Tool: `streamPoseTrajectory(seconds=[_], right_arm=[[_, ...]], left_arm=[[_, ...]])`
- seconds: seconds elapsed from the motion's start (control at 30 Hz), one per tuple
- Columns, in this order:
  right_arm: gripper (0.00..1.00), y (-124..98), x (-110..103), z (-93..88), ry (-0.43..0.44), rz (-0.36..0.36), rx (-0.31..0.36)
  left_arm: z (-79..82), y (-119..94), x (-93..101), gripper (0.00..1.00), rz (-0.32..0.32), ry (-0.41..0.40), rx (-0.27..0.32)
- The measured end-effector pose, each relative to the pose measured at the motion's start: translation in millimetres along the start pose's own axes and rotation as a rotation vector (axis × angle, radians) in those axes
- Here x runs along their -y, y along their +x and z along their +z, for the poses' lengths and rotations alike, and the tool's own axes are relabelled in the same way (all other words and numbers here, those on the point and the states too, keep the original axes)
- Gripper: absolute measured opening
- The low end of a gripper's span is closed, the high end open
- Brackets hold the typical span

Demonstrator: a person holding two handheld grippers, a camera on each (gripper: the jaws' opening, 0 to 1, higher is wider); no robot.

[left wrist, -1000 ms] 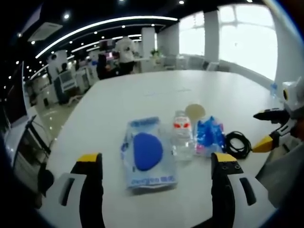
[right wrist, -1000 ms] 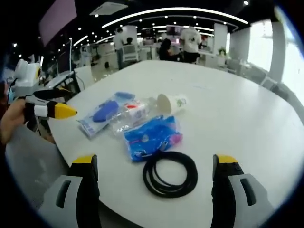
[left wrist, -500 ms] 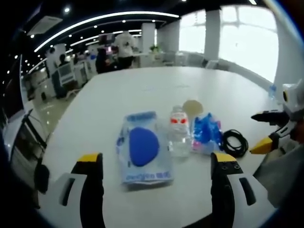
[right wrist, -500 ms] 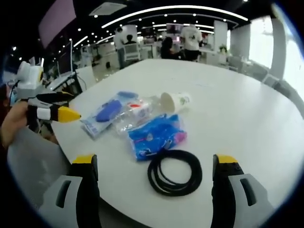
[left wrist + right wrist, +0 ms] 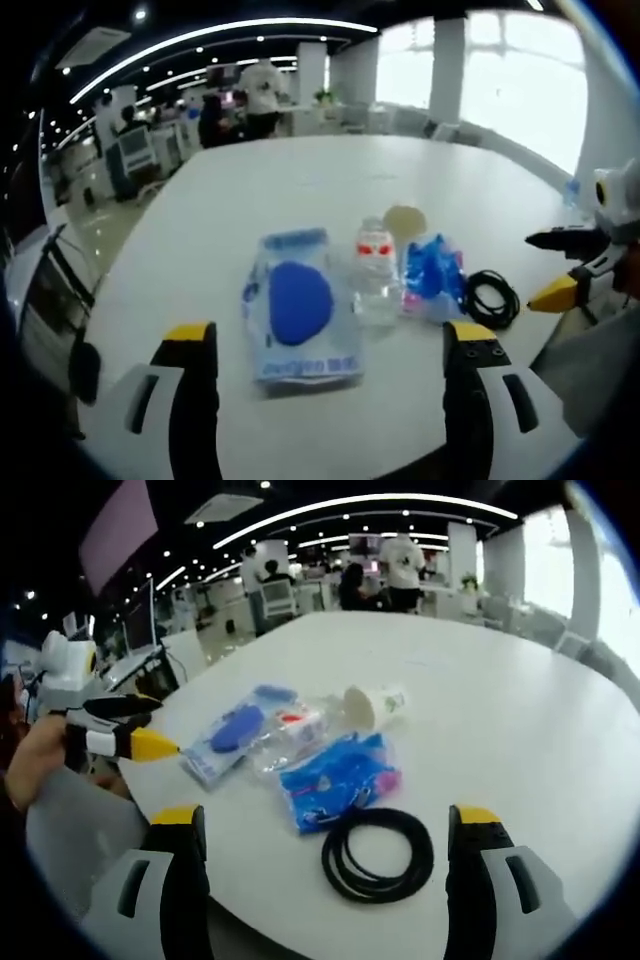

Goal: Arrange the tabletop items into an orderly group along one side of the table until the central work area is clear of visible clutter.

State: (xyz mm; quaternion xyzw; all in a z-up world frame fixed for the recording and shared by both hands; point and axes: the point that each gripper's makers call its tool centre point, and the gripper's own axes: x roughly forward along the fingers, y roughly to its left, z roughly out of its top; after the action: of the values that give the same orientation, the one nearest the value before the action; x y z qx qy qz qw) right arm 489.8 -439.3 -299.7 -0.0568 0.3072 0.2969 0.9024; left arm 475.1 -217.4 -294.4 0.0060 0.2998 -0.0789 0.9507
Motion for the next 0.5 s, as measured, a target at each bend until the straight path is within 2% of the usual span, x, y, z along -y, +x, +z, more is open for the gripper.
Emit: streamPoseTrajectory(seconds=[0.13, 0.3, 0.5], right_arm=[[1.00, 5, -7, 7.6, -0.015, 0.020, 0.015], [1.00, 13, -17, 7.6, -0.055, 0.037, 0.010], [1.00, 14, -15, 4.6, -0.071, 0.031, 0.002]], left_arm=[[-2.5, 1, -0.7, 0.90, 0.002, -0.002, -0.019], [-10.7, 3, 3.9, 0.89, -0.017, 0.006, -0.065], [-0.9, 4, 6.8, 0.88, -0.027, 0.014, -0.065]])
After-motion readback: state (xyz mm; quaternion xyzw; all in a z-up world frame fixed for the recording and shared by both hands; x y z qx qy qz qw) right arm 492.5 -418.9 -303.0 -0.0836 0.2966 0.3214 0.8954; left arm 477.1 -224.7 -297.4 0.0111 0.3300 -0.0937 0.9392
